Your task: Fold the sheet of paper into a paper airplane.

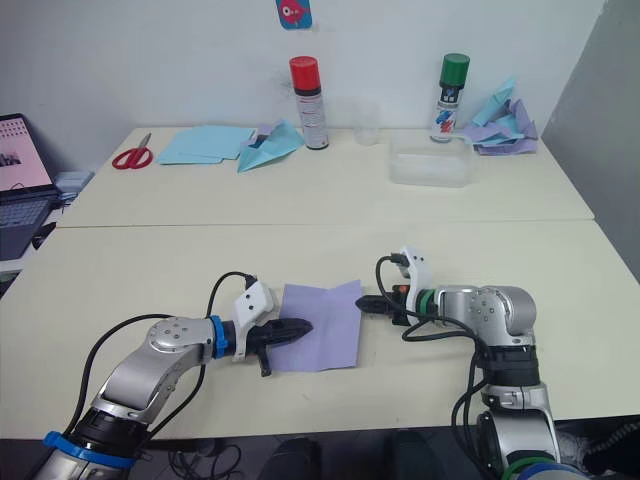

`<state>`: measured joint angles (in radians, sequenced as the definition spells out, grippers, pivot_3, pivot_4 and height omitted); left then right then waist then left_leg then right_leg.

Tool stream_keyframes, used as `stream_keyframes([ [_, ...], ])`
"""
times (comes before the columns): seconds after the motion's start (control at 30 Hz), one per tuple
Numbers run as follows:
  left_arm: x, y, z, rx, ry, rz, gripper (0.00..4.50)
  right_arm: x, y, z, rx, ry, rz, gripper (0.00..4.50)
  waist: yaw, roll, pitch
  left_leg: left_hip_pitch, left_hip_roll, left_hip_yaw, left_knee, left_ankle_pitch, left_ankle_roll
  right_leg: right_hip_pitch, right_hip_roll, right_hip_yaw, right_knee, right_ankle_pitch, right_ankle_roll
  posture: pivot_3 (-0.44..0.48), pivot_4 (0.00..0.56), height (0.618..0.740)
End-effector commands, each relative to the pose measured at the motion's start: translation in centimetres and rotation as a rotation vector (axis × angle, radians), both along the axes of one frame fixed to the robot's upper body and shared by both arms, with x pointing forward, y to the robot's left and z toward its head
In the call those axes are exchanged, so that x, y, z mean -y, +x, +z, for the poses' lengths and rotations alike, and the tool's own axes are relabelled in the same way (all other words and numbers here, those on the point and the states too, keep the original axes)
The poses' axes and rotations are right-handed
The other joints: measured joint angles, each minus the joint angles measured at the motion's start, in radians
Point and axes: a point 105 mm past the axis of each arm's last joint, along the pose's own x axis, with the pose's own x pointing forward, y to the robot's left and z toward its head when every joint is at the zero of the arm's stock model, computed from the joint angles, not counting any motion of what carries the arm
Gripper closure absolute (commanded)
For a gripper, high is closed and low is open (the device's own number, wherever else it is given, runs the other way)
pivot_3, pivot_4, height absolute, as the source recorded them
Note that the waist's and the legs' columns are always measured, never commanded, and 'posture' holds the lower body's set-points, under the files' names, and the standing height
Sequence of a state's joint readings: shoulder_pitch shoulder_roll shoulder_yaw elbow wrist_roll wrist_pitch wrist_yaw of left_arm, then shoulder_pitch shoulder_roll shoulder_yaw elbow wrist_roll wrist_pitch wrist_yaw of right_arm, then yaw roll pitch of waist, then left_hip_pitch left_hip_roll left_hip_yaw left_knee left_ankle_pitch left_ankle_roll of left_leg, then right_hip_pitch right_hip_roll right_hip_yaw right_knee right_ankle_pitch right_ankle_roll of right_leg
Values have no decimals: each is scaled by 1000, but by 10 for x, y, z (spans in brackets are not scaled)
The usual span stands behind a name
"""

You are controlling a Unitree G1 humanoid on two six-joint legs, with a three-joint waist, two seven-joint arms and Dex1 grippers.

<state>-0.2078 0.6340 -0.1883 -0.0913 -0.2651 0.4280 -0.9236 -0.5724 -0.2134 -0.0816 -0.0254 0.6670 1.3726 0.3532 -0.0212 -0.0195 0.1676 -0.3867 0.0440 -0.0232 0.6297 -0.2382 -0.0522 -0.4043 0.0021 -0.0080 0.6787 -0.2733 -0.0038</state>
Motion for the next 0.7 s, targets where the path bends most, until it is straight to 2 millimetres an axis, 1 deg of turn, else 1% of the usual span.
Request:
stream_keyframes([
  [0.03, -8, -3, -26, -76, 72, 50, 4500, -10, 8, 17, 108, 13, 10, 2107, 0, 0, 0, 0, 0, 0, 0, 0, 0, 0, 0, 0, 0, 0, 0, 0, 150, 740],
  [0.17, -9, -2, -26, -73, 75, 51, 4500, -14, 13, 21, 136, 32, -2, 2107, 1, 0, 0, 0, 0, 0, 0, 0, 0, 0, 0, 0, 0, 0, 0, 0, 150, 740],
  [0.27, -9, -2, -26, -71, 78, 51, 4500, -8, 21, 31, 224, 3, -12, 2107, 1, 0, 0, 0, 0, 0, 0, 0, 0, 0, 0, 0, 0, 0, 0, 0, 150, 740],
  [0.33, -9, -1, -26, -69, 79, 51, 4500, 1, 32, 54, 398, -27, -34, 2107, 2, 0, 0, 0, 0, 0, 0, 0, 0, 0, 0, 0, 0, 0, 0, 0, 150, 740],
  [0.37, -9, -1, -26, -67, 78, 52, 4500, 0, 34, 70, 504, -23, -19, 2107, 2, 0, 0, 0, -1, 0, 0, 0, 0, 0, 0, 0, 0, 0, 0, 0, 150, 740],
  [0.4, -8, 0, -26, -65, 77, 53, 4500, -4, 32, 82, 563, 3, 1, 2107, 2, 0, 0, 0, -1, 0, 0, 0, 0, 0, 0, 0, 0, 0, 0, 0, 150, 740],
  [0.47, -6, 0, -26, -63, 74, 53, 4500, -20, 20, 95, 614, 73, 94, 2107, 0, 1, 0, 0, -1, 1, 0, 0, 0, 0, 0, 0, 0, 0, 0, 0, 150, 740],
  [0.5, -6, 1, -26, -62, 73, 52, 4500, -27, 14, 95, 637, 74, 141, 2107, 0, 1, 0, 0, 0, 0, 0, 0, 0, 0, 0, 0, 0, 0, 0, 0, 150, 740],
  [0.53, -5, 1, -25, -61, 72, 52, 4500, -31, 9, 94, 653, 68, 180, 2274, 1, 1, 0, 0, 0, 0, 0, 0, 0, 0, 1, 0, 0, 0, 0, 0, 150, 740],
  [0.6, -5, 1, -25, -60, 72, 51, 4500, -44, 0, 76, 665, 35, 247, 2679, 3, 1, 0, 0, 1, -1, 0, 0, 0, 0, 1, -1, 0, 0, 0, 0, 150, 740],
  [0.67, -5, 3, -25, -60, 71, 52, 4500, -54, -6, 61, 647, 27, 268, 3355, 7, 1, 0, 0, 1, -1, 0, 0, 0, 0, 1, -1, 0, 0, 0, 0, 150, 740],
  [0.7, -6, 3, -24, -59, 72, 52, 4500, -58, -8, 52, 650, -4, 287, 3759, 8, 1, 0, 0, 0, -1, 0, 0, 0, 1, 0, -1, 0, 0, 0, 0, 150, 740],
])
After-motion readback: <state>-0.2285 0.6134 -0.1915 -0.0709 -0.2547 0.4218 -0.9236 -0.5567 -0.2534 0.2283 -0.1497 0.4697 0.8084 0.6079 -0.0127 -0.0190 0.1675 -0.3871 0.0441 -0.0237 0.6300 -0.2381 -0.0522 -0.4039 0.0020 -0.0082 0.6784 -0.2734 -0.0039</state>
